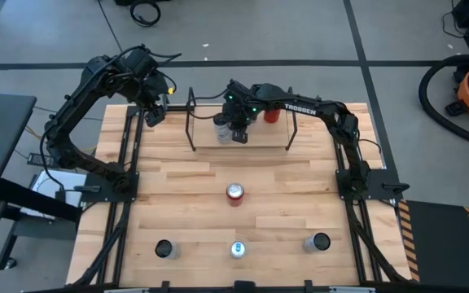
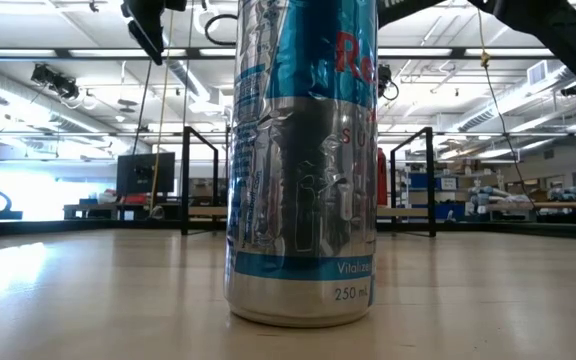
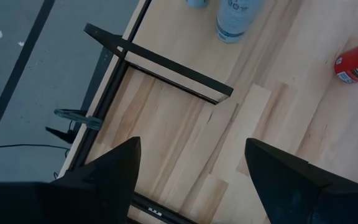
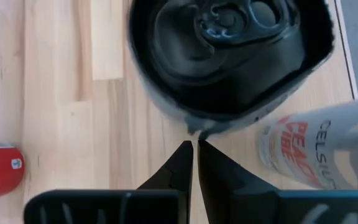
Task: Place canned beverage on shelf
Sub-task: Put the top white and blue soda can on the shelf
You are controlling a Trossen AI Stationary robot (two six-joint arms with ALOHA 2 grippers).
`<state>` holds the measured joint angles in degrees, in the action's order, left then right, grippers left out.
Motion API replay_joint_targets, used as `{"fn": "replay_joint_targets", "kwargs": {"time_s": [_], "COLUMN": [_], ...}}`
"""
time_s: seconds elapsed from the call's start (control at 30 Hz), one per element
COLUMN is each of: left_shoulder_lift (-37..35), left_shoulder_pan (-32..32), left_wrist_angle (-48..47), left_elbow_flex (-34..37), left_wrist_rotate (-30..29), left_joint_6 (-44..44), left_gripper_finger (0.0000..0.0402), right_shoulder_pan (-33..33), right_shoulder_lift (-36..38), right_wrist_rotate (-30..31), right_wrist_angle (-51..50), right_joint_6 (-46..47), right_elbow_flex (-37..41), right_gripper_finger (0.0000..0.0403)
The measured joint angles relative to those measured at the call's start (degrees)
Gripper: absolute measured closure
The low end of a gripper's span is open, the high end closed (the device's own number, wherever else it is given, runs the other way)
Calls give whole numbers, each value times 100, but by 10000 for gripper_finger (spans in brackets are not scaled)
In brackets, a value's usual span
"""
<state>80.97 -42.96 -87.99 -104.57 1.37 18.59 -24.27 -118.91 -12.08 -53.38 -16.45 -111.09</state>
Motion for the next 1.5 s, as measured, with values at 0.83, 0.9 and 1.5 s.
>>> {"fn": "replay_joint_targets", "kwargs": {"time_s": [0.83, 0.9, 1.5], "left_shoulder_lift": [2, 4, 89], "left_shoulder_pan": [7, 4, 1197], "left_wrist_angle": [166, 261, 525], "left_elbow_flex": [0, 1, 1], "left_wrist_rotate": [42, 315, 1178], "left_joint_6": [-295, -299, -427], "left_gripper_finger": [111, 111, 111], "right_shoulder_pan": [20, 20, 20], "right_shoulder_lift": [0, 0, 42], "right_wrist_rotate": [-564, -561, -581], "right_wrist_angle": [882, 904, -381], "right_joint_6": [369, 369, 336], "right_elbow_flex": [0, 0, -1170], "right_gripper_finger": [372, 372, 372]}}
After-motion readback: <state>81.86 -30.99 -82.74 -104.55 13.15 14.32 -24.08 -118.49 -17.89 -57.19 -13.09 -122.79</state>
